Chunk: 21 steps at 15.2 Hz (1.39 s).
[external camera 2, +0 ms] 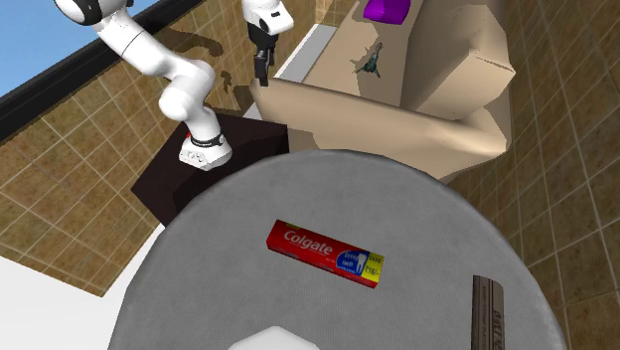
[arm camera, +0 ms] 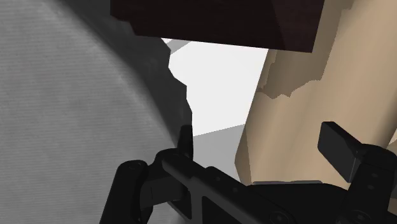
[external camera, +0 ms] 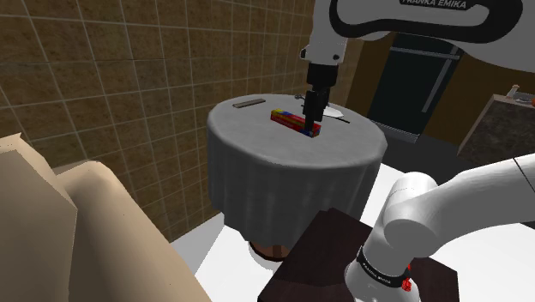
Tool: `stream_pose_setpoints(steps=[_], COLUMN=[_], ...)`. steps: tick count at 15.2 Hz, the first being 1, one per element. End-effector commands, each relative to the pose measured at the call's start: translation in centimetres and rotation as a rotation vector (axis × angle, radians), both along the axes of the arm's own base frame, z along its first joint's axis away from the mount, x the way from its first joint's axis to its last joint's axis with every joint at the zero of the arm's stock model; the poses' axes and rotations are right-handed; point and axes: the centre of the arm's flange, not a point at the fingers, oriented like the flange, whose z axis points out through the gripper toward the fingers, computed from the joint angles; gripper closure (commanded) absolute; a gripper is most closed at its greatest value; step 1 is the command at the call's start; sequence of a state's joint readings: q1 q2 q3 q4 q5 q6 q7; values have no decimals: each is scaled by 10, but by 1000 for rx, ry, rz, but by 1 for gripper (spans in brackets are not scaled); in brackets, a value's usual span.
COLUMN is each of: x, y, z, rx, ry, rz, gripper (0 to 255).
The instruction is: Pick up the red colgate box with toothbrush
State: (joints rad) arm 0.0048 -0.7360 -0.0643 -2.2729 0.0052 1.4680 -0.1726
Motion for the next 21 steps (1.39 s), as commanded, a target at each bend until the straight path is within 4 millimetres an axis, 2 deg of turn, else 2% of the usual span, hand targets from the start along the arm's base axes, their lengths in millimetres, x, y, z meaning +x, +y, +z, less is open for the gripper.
stream_pose_setpoints(steps=[1, 21], x=[0, 134], y=[0, -208], z=[0, -80], rx=[0, -17], ry=[0, -28], rz=[0, -7], gripper=[0, 0])
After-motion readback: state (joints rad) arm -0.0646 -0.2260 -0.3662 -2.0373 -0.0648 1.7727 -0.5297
